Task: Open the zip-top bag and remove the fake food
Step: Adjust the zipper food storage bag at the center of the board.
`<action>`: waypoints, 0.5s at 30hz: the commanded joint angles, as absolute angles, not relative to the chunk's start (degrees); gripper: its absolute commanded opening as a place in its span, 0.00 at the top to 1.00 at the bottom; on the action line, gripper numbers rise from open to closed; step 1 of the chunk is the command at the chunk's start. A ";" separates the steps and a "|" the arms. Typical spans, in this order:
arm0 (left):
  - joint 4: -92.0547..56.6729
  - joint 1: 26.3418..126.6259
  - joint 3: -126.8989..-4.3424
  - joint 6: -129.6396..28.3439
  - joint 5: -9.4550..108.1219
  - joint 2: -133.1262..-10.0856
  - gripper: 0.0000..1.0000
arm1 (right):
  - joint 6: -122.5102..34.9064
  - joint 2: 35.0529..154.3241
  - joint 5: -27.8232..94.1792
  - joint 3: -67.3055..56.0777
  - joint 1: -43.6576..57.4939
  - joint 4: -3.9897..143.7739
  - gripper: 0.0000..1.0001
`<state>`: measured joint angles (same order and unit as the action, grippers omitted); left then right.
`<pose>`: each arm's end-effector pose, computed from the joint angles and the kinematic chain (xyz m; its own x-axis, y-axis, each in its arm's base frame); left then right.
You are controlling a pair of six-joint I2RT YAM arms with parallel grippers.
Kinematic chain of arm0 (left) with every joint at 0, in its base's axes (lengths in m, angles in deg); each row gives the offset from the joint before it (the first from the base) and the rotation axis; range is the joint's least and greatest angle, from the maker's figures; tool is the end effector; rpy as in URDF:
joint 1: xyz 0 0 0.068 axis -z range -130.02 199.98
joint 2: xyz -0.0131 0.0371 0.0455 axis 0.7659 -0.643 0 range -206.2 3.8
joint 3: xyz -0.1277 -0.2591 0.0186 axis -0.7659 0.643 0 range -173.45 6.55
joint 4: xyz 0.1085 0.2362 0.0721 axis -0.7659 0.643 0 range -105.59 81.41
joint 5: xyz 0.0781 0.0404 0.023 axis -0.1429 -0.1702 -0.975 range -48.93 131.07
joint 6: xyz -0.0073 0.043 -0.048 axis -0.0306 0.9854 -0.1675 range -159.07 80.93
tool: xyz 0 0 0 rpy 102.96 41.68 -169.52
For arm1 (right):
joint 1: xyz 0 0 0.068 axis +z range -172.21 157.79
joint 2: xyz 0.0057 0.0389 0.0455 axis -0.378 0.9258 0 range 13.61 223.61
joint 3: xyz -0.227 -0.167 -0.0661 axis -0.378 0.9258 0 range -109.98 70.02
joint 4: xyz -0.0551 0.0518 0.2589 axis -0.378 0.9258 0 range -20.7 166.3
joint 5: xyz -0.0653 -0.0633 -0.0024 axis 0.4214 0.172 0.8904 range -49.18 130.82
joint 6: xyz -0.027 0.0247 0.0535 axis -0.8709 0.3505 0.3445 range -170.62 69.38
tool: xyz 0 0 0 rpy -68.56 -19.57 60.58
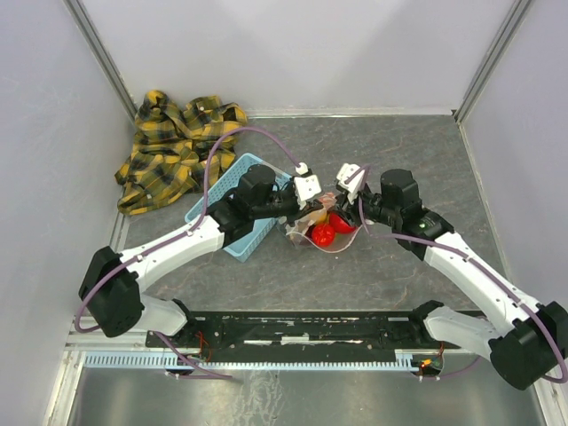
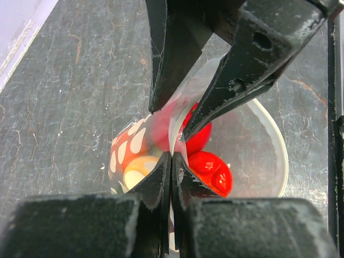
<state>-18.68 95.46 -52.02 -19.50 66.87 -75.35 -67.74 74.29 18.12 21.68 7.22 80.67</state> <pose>0.2226 -0.2577 0.3206 0.1139 0.3142 -0.9425 0.9496 0.2443 0.1962 0.2114 0.1416 0.3145 -0.1107 -0.3744 -0.9206 -0.8305 0.5437 -0.1212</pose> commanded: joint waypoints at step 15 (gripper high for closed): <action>-22.77 95.54 -49.55 -24.73 60.93 -68.13 0.73 | -72.45 76.87 17.57 15.77 10.53 82.66 0.95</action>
